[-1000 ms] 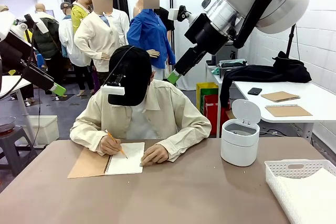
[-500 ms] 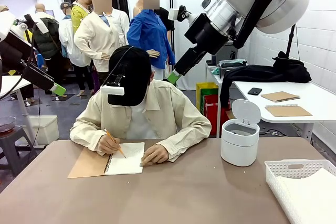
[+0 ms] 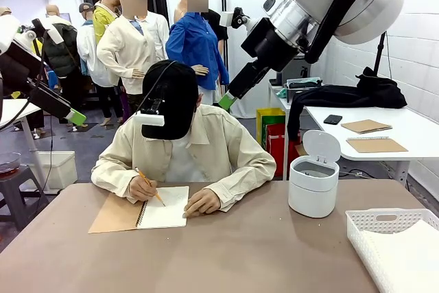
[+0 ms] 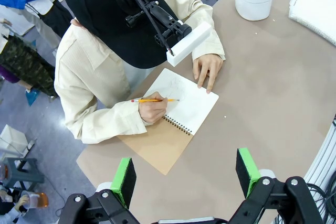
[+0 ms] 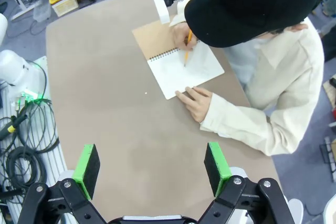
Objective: Sort the paper based on its condition.
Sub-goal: If a person hands you a paper, place it in the Organizing basket , and if it's crumpled, put it in the Trash can.
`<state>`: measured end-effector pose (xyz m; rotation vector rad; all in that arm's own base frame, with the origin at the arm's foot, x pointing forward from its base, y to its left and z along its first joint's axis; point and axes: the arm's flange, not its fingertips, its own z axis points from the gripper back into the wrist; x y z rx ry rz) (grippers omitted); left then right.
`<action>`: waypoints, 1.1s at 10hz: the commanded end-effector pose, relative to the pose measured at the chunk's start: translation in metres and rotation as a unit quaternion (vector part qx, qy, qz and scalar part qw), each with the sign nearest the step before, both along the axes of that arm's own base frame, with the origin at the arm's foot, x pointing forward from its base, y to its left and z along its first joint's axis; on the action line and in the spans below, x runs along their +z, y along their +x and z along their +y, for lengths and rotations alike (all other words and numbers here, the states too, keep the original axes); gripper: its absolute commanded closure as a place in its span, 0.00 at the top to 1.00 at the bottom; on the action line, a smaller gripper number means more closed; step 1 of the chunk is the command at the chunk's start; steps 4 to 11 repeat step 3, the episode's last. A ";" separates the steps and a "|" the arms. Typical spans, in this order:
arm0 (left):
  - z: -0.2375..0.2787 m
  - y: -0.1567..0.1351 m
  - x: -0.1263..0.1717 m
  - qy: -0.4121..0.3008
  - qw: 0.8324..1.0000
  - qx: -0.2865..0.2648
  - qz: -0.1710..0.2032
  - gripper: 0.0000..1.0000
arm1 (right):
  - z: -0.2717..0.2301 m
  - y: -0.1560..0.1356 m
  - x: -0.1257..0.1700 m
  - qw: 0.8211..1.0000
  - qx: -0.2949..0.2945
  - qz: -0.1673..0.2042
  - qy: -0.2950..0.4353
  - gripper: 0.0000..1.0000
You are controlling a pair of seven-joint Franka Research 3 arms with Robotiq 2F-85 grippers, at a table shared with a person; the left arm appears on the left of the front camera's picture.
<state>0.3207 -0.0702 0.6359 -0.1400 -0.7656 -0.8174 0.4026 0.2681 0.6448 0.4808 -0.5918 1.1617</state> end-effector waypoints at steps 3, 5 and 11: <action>0.001 0.000 0.000 0.002 1.000 -0.001 -0.002 1.00 | 0.001 0.002 0.000 1.000 0.001 0.000 0.001 1.00; 0.001 0.000 0.000 0.002 1.000 -0.001 -0.002 1.00 | 0.001 0.002 0.000 1.000 0.001 0.000 0.001 1.00; 0.001 0.000 0.000 0.002 1.000 -0.001 -0.002 1.00 | 0.001 0.002 0.000 1.000 0.001 0.000 0.001 1.00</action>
